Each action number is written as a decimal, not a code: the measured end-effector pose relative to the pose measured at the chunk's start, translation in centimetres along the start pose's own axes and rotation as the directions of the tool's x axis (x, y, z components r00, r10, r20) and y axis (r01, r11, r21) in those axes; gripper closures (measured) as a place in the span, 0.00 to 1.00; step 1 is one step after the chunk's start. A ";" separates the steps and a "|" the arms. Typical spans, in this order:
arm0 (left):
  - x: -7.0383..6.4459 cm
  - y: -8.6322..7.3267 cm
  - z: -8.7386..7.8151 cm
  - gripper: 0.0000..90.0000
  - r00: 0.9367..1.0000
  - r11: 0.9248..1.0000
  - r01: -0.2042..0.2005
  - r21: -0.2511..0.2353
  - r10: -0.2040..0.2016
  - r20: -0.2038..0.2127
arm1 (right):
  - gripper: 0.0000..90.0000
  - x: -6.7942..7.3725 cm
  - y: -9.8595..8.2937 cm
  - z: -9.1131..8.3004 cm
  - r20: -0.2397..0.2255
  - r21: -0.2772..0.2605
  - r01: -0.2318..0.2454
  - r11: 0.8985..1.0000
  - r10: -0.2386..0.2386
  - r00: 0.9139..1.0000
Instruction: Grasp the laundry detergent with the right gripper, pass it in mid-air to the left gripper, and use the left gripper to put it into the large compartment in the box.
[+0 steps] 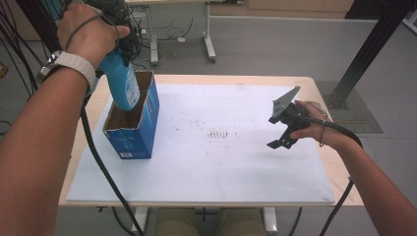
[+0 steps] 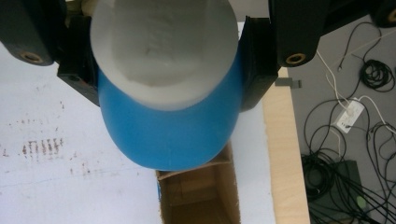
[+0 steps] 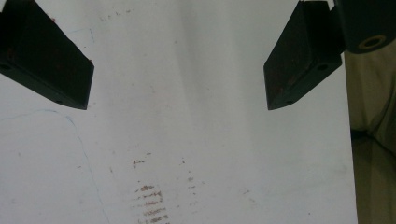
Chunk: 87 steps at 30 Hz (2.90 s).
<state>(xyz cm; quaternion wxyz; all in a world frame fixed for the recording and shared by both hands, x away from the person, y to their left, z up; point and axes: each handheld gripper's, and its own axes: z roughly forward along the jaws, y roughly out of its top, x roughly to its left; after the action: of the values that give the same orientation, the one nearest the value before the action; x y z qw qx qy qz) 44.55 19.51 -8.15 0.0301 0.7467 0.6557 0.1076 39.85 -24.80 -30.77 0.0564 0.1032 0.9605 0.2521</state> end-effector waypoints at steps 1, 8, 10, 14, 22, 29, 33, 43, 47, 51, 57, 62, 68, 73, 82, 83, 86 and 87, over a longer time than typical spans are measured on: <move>0.0 0.0 0.2 0.41 1.000 1.000 0.001 0.000 -0.001 0.000 | 0.10 0.0 0.0 0.0 0.001 0.000 0.000 1.000 0.000 1.000; 0.3 0.0 1.3 0.41 1.000 1.000 0.010 0.007 -0.010 0.005 | 0.10 0.0 -0.1 0.1 -0.001 -0.002 -0.006 1.000 0.006 1.000; 0.3 0.0 1.7 0.41 1.000 1.000 0.010 0.011 -0.010 0.007 | 0.10 -0.1 -0.2 0.2 -0.001 0.001 -0.008 1.000 0.008 1.000; 0.4 0.0 2.5 0.41 1.000 1.000 0.014 0.017 -0.014 0.011 | 0.10 0.0 -0.3 0.2 -0.002 0.002 -0.011 1.000 0.011 1.000; 0.5 -0.1 4.3 0.41 1.000 1.000 0.022 0.019 -0.022 0.009 | 0.10 0.0 -0.4 0.2 -0.004 -0.003 -0.019 1.000 0.019 1.000; 0.6 -0.2 5.6 0.41 1.000 1.000 0.022 0.021 -0.022 0.013 | 0.10 -0.1 -0.5 0.4 -0.007 -0.001 -0.024 1.000 0.024 1.000; 0.6 -0.4 6.4 0.41 1.000 0.999 0.023 0.022 -0.024 0.015 | 0.10 -0.1 -0.6 0.4 -0.007 0.002 -0.025 1.000 0.025 1.000; 0.8 -1.0 8.8 0.41 1.000 1.000 0.021 0.013 -0.021 0.015 | 0.10 0.0 -0.9 0.6 -0.008 0.000 -0.036 0.999 0.036 0.999; 0.9 -1.3 9.7 0.41 1.000 1.000 0.020 0.011 -0.020 0.021 | 0.10 0.0 -1.0 0.6 -0.007 0.002 -0.039 0.999 0.039 0.999; 0.8 -1.4 10.4 0.41 1.000 1.000 0.015 0.012 -0.015 0.017 | 0.10 0.1 -1.0 0.6 -0.008 0.001 -0.040 0.999 0.040 0.999; 0.8 -1.7 11.6 0.41 1.000 1.000 0.017 0.008 -0.017 0.013 | 0.10 0.1 -1.0 0.7 -0.010 0.002 -0.042 0.999 0.042 0.999; 0.7 -1.8 12.4 0.41 1.000 1.000 0.015 0.003 -0.015 0.005 | 0.10 0.1 -0.9 0.8 -0.013 0.003 -0.044 0.999 0.044 0.999; 0.5 -1.9 13.4 0.41 1.000 1.000 0.016 0.000 -0.016 0.007 | 0.10 0.1 -1.0 0.8 -0.010 0.000 -0.048 0.999 0.048 0.999; 0.3 -2.0 14.5 0.41 1.000 1.000 0.016 0.003 -0.016 0.014 | 0.10 0.2 -1.3 0.9 -0.012 0.004 -0.054 0.999 0.054 0.998; 0.0 -2.2 16.2 0.41 1.000 1.000 0.001 0.014 -0.001 0.012 | 0.10 0.2 -1.7 1.0 -0.014 0.008 -0.062 0.998 0.062 0.998; 0.0 -2.2 16.3 0.41 1.000 1.000 0.004 0.013 -0.004 0.012 | 0.10 0.2 -1.7 1.0 -0.014 0.007 -0.062 0.998 0.062 0.998; 0.0 -2.2 16.9 0.41 1.000 1.000 -0.004 0.025 0.004 0.014 | 0.10 0.2 -1.8 1.0 -0.015 0.008 -0.067 0.998 0.067 0.998; -0.1 -2.2 17.1 0.42 1.000 1.000 -0.008 0.026 0.007 0.013 | 0.10 0.2 -1.8 1.0 -0.015 0.009 -0.065 0.998 0.065 0.998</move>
<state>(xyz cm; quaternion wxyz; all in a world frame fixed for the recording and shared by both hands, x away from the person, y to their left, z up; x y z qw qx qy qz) 45.79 21.37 -25.24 0.0241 0.7502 0.6540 0.0944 39.49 -25.85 -32.57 0.0405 0.1326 0.9581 0.2505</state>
